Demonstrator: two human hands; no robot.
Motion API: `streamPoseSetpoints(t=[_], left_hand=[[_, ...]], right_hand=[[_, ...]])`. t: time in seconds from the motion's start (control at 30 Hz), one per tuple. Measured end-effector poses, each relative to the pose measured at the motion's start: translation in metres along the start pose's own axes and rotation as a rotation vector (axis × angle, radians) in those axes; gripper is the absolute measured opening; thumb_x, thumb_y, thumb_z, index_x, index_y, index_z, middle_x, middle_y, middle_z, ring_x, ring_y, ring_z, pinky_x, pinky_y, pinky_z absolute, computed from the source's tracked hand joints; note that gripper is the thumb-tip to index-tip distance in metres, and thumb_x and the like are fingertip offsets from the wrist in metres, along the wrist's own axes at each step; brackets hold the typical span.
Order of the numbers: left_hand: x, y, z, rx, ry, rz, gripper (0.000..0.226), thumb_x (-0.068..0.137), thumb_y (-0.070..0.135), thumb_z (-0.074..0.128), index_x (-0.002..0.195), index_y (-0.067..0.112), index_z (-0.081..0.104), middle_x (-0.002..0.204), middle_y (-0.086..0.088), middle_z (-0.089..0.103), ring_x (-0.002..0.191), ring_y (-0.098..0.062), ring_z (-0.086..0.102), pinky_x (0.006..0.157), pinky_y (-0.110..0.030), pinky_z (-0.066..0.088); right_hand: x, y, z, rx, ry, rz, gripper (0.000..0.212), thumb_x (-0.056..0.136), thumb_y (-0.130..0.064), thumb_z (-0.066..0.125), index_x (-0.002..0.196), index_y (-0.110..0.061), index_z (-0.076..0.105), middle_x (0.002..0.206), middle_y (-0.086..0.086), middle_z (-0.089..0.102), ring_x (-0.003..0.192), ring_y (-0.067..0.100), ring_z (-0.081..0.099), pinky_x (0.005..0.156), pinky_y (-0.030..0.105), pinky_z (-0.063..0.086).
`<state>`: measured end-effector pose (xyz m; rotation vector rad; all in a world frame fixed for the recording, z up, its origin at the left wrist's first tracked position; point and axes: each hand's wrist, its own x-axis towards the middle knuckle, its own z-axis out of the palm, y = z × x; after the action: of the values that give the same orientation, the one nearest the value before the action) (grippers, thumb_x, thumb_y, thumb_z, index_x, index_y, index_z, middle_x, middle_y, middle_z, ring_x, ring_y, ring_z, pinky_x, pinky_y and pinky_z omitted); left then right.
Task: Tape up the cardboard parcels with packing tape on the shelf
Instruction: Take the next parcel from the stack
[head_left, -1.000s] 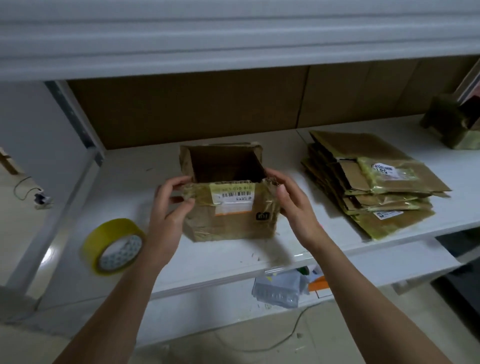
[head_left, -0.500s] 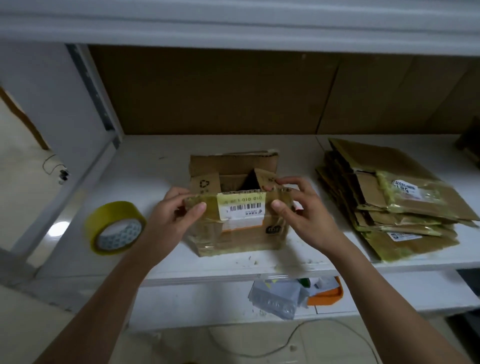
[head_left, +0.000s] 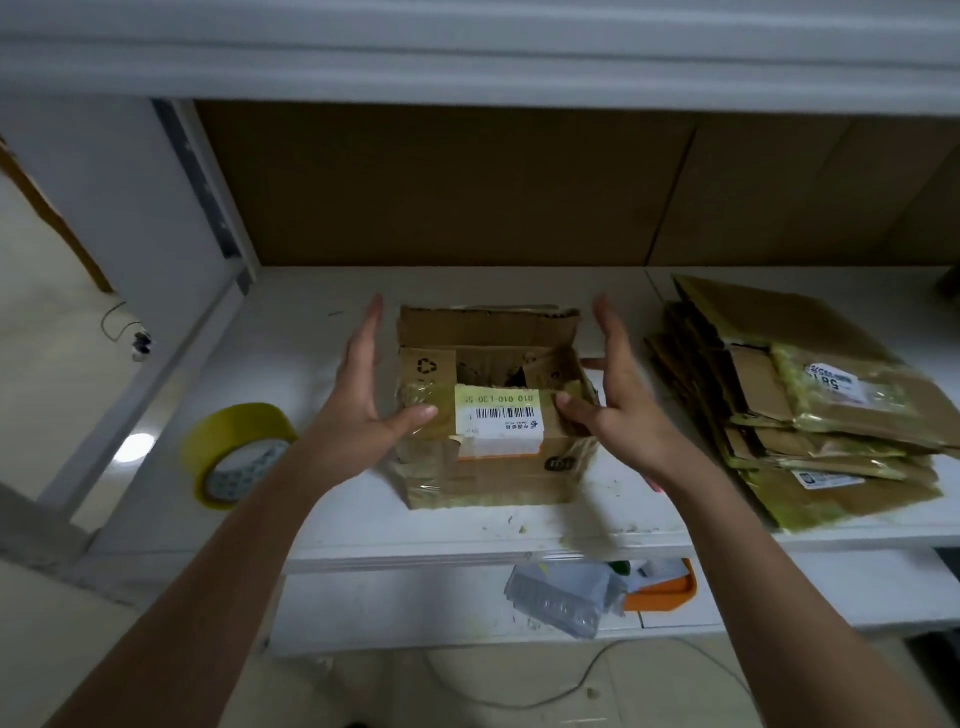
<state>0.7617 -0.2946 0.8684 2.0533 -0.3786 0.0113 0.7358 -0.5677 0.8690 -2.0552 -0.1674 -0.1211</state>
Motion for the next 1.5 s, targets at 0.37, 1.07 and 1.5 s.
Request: streamPoseSetpoints(t=[0.37,1.07,1.5], left_hand=[[-0.005,-0.025,0.007,-0.096,0.059,0.042,0.036,0.081,0.054,0.068,0.115,0.046,0.063,0.129,0.029,0.053,0.128,0.002,0.046,0.108,-0.047,0.043],[-0.024,-0.026,0.044,-0.375,0.182,-0.125,0.026,0.094,0.003,0.059,0.119,0.012,0.06,0.105,0.029,0.069,0.099,0.001,0.068,0.076,-0.017,0.056],[-0.035,-0.034,0.044,-0.348,0.149,-0.299,0.022,0.095,0.019,0.061,0.104,0.039,0.067,0.105,0.024,0.068,0.093,-0.006,0.071,0.067,-0.036,0.062]], right_hand=[[-0.012,0.022,0.011,-0.06,0.169,-0.114,0.029,0.094,-0.029,0.057,0.12,-0.022,0.068,0.134,-0.005,0.044,0.122,-0.012,0.04,0.091,0.003,0.036],[-0.014,0.05,0.027,0.024,0.171,-0.155,0.033,0.097,-0.011,0.057,0.131,-0.011,0.062,0.15,-0.009,0.044,0.137,0.001,0.039,0.106,0.047,0.045],[-0.023,0.053,0.031,0.084,0.161,0.035,0.025,0.094,-0.015,0.063,0.118,-0.014,0.07,0.134,-0.013,0.055,0.112,-0.034,0.035,0.09,0.002,0.039]])
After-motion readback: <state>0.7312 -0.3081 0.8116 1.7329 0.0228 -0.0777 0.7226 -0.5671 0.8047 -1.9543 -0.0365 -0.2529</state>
